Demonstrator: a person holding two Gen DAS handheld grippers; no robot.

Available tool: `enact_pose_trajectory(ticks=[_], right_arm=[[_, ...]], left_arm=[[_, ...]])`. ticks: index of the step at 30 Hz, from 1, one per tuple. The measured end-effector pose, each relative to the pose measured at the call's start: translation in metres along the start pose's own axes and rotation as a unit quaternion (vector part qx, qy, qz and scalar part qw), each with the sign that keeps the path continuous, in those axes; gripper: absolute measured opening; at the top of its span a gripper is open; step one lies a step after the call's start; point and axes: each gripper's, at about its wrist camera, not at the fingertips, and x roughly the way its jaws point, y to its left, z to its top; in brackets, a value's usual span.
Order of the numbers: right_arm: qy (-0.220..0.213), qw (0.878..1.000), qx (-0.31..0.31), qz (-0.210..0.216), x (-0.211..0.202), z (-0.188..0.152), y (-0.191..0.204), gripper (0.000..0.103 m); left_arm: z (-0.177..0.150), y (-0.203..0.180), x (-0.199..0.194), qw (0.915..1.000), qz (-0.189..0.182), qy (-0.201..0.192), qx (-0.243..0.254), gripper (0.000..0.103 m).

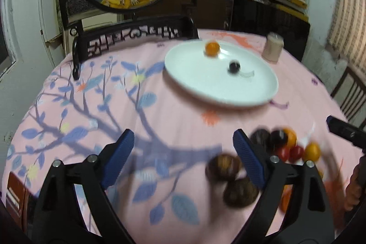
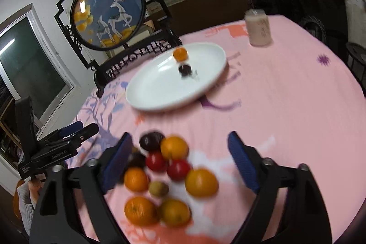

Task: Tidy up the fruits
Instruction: 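Carry the tangerine and cherry onto the white plate and open both grippers, then grasp a brown mangosteen with the left gripper while the right grasps another dark cherry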

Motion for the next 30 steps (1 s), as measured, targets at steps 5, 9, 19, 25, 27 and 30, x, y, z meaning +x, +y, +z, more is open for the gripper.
enact_pose_trajectory(ticks=[5, 9, 19, 25, 27, 30], right_arm=[[0.008, 1.0, 0.024, -0.001, -0.004, -0.009, -0.008, 0.092], [0.009, 0.999, 0.031, -0.003, -0.004, -0.009, -0.011, 0.092], [0.014, 0.999, 0.039, -0.009, -0.001, -0.008, -0.015, 0.092], [0.006, 0.999, 0.048, -0.008, -0.004, -0.007, -0.02, 0.092], [0.005, 0.999, 0.046, -0.007, -0.004, -0.008, -0.02, 0.092], [0.004, 0.999, 0.042, -0.004, -0.004, -0.008, -0.018, 0.092]], left_arm=[[-0.01, -0.009, 0.007, 0.9995, 0.007, 0.021, 0.022, 0.092], [-0.015, -0.018, 0.015, 0.9987, 0.003, 0.032, 0.04, 0.092], [-0.018, -0.02, 0.036, 0.9933, 0.06, 0.042, 0.09, 0.101], [-0.013, 0.007, 0.04, 0.9928, 0.098, 0.046, 0.051, 0.101], [-0.015, 0.003, 0.04, 0.993, 0.093, 0.05, 0.053, 0.101], [-0.018, -0.006, 0.045, 0.9921, 0.082, 0.063, 0.072, 0.101]])
